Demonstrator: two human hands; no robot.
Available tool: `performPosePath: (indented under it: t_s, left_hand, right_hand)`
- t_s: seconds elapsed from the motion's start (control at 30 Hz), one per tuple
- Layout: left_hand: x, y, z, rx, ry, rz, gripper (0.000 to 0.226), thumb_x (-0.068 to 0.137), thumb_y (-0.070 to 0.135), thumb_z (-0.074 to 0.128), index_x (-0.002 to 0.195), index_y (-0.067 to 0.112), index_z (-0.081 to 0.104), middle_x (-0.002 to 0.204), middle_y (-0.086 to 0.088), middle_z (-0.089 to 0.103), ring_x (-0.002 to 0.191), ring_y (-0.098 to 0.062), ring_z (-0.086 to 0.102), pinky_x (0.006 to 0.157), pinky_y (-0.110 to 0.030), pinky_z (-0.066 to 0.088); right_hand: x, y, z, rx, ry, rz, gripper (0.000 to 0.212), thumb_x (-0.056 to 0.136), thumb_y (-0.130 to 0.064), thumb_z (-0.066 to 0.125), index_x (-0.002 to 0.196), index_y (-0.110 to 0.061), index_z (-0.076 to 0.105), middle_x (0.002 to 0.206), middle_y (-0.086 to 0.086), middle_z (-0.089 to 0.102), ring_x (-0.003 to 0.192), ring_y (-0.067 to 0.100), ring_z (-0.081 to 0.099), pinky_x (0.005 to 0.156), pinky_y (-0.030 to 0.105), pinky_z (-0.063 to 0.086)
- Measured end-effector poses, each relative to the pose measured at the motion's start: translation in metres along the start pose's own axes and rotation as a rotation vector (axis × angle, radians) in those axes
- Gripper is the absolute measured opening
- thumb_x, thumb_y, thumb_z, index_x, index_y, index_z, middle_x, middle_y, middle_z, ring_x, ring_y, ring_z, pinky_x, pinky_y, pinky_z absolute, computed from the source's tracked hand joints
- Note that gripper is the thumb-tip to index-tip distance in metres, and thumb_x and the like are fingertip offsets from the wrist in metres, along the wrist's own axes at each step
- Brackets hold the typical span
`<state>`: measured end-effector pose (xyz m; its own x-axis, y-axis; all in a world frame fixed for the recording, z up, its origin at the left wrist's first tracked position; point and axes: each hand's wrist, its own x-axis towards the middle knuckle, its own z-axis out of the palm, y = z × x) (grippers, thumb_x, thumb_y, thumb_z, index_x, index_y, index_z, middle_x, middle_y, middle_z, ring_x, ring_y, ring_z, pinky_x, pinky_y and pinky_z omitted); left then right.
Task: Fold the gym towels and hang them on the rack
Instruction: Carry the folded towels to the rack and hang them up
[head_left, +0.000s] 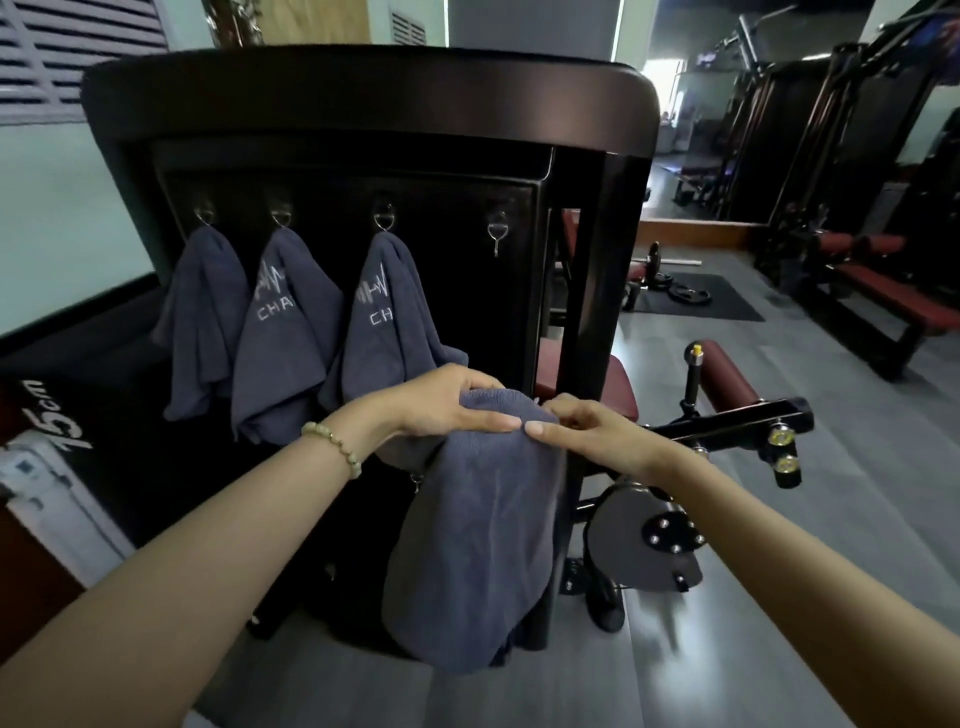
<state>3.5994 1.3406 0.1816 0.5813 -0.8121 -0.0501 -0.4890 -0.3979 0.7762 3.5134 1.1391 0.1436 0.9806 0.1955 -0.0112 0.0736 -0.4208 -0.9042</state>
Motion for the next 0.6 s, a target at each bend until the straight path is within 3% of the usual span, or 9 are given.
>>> performPosePath:
  t_s: [0.1,0.17,0.23,0.3,0.37,0.47,0.53,0.6]
  left_hand:
    - [0.002,0.003,-0.016,0.011,0.034,-0.013,0.017,0.086,0.033,0.067,0.093,0.018,0.071,0.085,0.009,0.071,0.08,0.001,0.066,0.07,-0.012,0.049]
    - [0.001,0.003,-0.027,0.062,0.061,-0.008,0.027,0.087,0.04,0.064,0.083,0.014,0.068,0.074,0.009,0.065,0.069,0.0,0.06,0.066,-0.016,0.045]
    - [0.0,-0.002,-0.043,0.045,0.115,0.015,0.033,0.084,0.044,0.063,0.084,0.011,0.065,0.075,-0.002,0.063,0.068,-0.009,0.056,0.067,-0.024,0.044]
    - [-0.001,-0.005,-0.063,-0.045,0.2,0.068,0.033,0.08,0.046,0.065,0.088,0.015,0.057,0.066,-0.015,0.054,0.059,-0.021,0.044,0.056,-0.031,0.035]
    - [-0.002,-0.005,-0.084,-0.1,0.235,0.126,0.033,0.081,0.045,0.064,0.096,0.018,0.051,0.063,-0.017,0.049,0.055,-0.025,0.034,0.05,-0.031,0.025]
    - [0.004,0.004,-0.111,-0.185,0.195,0.195,0.017,0.092,0.034,0.056,0.107,0.027,0.056,0.076,-0.013,0.059,0.063,-0.028,0.05,0.054,-0.028,0.037]
    - [0.008,0.009,-0.124,-0.215,0.143,0.186,0.024,0.095,0.031,0.047,0.114,0.03,0.062,0.093,0.014,0.07,0.087,-0.008,0.066,0.072,-0.017,0.048]
    - [0.014,0.013,-0.134,-0.212,0.077,0.171,0.029,0.089,0.042,0.048,0.108,0.038,0.069,0.11,0.021,0.068,0.108,0.001,0.061,0.085,-0.014,0.048]
  right_hand:
    - [0.009,-0.014,-0.013,0.056,-0.135,-0.02,0.038,0.089,-0.038,0.058,0.106,-0.006,0.065,0.109,0.003,0.066,0.107,0.015,0.064,0.096,0.028,0.049]
    - [0.016,-0.023,-0.019,0.048,-0.163,-0.026,0.043,0.089,-0.036,0.058,0.104,0.004,0.059,0.099,0.007,0.068,0.096,0.019,0.067,0.09,0.031,0.052]
    - [0.026,-0.031,-0.028,0.033,-0.122,-0.026,0.049,0.087,-0.038,0.062,0.103,0.008,0.055,0.092,0.007,0.065,0.088,0.019,0.065,0.083,0.033,0.052]
    - [0.034,-0.038,-0.041,0.049,-0.074,-0.091,0.041,0.088,-0.035,0.063,0.1,0.003,0.053,0.089,0.005,0.06,0.084,0.017,0.06,0.077,0.031,0.05]
    - [0.04,-0.046,-0.054,0.154,-0.04,-0.158,0.019,0.092,-0.023,0.059,0.103,-0.01,0.049,0.089,0.003,0.059,0.082,0.016,0.058,0.071,0.026,0.051]
    - [0.052,-0.063,-0.066,0.347,-0.054,-0.202,0.012,0.094,-0.014,0.05,0.105,-0.018,0.047,0.088,0.004,0.062,0.074,0.014,0.062,0.063,0.022,0.053]
    - [0.066,-0.072,-0.07,0.327,-0.048,-0.222,0.007,0.09,-0.022,0.055,0.097,-0.023,0.055,0.087,0.006,0.059,0.072,0.014,0.059,0.062,0.021,0.051]
    - [0.082,-0.076,-0.074,0.285,0.023,-0.223,0.009,0.085,-0.024,0.06,0.093,-0.025,0.064,0.089,0.002,0.063,0.077,0.012,0.062,0.067,0.019,0.052]
